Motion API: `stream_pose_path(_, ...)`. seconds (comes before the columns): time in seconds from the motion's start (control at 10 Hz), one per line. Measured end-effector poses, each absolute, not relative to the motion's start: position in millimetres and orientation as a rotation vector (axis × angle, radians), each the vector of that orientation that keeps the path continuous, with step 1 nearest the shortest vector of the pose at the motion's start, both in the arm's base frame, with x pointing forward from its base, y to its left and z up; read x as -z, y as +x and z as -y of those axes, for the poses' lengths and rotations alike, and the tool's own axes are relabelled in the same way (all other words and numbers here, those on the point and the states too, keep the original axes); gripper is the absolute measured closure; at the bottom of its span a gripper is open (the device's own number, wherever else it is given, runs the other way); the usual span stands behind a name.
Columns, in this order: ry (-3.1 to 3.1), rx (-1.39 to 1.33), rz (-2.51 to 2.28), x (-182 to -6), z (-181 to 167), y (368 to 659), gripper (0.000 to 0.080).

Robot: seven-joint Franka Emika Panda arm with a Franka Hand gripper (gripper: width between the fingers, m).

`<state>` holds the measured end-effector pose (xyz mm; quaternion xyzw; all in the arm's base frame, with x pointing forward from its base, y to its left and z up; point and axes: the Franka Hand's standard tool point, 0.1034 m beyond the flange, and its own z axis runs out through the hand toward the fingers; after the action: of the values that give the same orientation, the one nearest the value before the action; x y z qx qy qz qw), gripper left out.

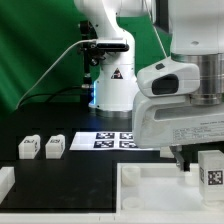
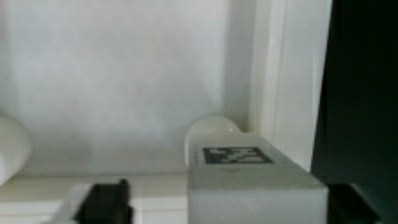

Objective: Assemble one leg

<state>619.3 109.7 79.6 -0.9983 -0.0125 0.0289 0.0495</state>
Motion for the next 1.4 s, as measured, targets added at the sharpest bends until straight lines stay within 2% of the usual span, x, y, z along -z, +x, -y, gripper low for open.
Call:
stream_pose_path(0.1,-3.041,-0.089,0.020,-79.6,-110,619,0.0401)
stream_pose_path(0.2,-3.042,-0.091,-0.019,-79.5,-110,619,0.0508)
stream_pose_path(0.5,-3.033,-0.101,-0.257,-79.0,-111,619,0.0508)
stream_pose_path(0.8,-2.829,-0.101,-1.112,-78.8,-121,624,0.0508)
stream_pose_path(1.1,-2.342,-0.067,-1.833,-78.0,-123,626,0.0508)
stream_pose_path(1.4,-2.240,-0.079,-1.955,-78.1,-124,627,0.0491)
